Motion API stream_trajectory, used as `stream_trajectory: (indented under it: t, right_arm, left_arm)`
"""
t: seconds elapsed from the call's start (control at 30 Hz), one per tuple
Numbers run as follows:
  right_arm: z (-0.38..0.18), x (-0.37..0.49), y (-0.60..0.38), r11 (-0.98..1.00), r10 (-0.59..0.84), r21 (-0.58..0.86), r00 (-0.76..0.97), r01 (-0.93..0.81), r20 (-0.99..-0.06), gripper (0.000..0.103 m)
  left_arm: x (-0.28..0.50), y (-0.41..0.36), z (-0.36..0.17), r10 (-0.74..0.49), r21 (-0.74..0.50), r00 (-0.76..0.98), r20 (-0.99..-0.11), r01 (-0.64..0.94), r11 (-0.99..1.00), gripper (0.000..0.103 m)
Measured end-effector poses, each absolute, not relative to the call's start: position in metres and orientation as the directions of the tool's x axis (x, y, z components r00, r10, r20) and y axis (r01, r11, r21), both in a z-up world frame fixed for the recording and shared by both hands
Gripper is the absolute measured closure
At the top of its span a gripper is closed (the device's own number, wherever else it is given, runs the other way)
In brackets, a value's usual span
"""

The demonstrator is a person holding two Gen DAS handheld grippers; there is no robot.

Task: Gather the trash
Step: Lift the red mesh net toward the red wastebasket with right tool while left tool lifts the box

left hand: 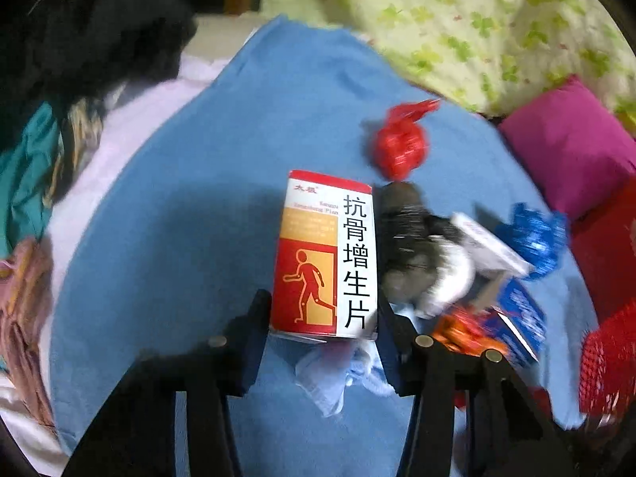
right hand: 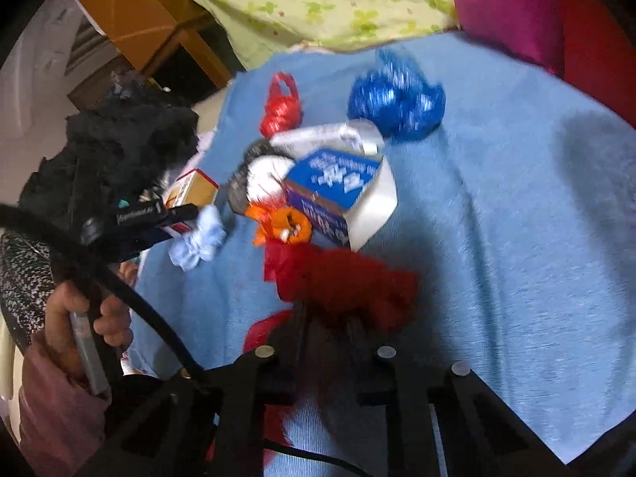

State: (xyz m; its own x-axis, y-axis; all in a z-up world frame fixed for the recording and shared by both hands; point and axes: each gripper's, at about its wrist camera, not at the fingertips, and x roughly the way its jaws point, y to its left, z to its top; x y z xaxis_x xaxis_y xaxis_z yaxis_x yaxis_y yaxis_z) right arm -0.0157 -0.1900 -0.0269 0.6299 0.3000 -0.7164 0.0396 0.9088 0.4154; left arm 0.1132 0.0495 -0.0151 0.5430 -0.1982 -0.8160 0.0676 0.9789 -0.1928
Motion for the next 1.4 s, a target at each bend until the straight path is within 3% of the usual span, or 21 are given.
stream_trajectory:
  t: [0.23,0.33,0.37,0.4,0.43,0.47,0.67,0.7,0.73,0.77,0.93,1.4]
  right_arm:
    - [0.002,-0.038,-0.216,0.883,0.327,0.468,0.68,0.027,-0.656,0.084]
    - [-0.004,-0.041,-0.226,0.839,0.393,0.544,0.656,0.031,-0.644,0.079]
    - [-0.007,-0.039,-0.225,0.83,0.408,0.557,0.642,0.035,-0.649,0.074]
    - [-0.011,-0.038,-0.222,0.829,0.414,0.558,0.629,0.039,-0.658,0.056]
    - [-0.015,-0.034,-0.218,0.826,0.422,0.562,0.615,0.043,-0.666,0.031]
    - [-0.018,-0.035,-0.214,0.822,0.427,0.568,0.617,0.04,-0.661,0.028]
    - [-0.046,0.005,-0.175,0.916,0.297,0.399,0.579,0.053,-0.759,0.029]
    - [-0.054,0.012,-0.169,0.931,0.266,0.361,0.567,0.059,-0.78,0.032]
    - [-0.061,0.018,-0.164,0.942,0.245,0.33,0.547,0.06,-0.801,0.048]
    - [-0.069,0.024,-0.158,0.951,0.233,0.304,0.517,0.055,-0.824,0.058]
    - [-0.059,0.02,-0.14,0.979,0.172,0.205,0.522,0.007,-0.836,0.075]
    - [0.032,-0.045,-0.135,0.98,0.152,0.197,0.641,-0.002,-0.752,0.076]
  left_arm:
    - [0.066,0.04,0.027,-0.246,-0.185,0.609,-0.754,0.162,0.969,0.052]
    - [0.048,0.046,0.035,-0.254,-0.194,0.628,-0.735,0.164,0.967,0.052]
    - [0.04,0.048,0.037,-0.249,-0.188,0.638,-0.729,0.163,0.968,0.052]
    - [0.033,0.05,0.038,-0.243,-0.182,0.646,-0.724,0.161,0.97,0.052]
    - [0.027,0.053,0.038,-0.238,-0.179,0.65,-0.722,0.157,0.971,0.052]
    - [0.023,0.055,0.037,-0.232,-0.174,0.653,-0.721,0.153,0.973,0.052]
    - [0.001,0.064,0.032,-0.167,-0.107,0.675,-0.718,0.13,0.986,0.051]
    - [-0.002,0.064,0.032,-0.163,-0.098,0.68,-0.715,0.133,0.986,0.051]
    - [-0.004,0.065,0.033,-0.155,-0.086,0.69,-0.707,0.133,0.987,0.051]
    - [-0.006,0.066,0.033,-0.147,-0.078,0.699,-0.7,0.13,0.988,0.051]
    - [-0.018,0.069,0.033,-0.147,-0.084,0.734,-0.663,0.122,0.989,0.051]
    - [-0.067,0.075,0.052,-0.186,-0.105,0.788,-0.587,0.154,0.983,0.051]
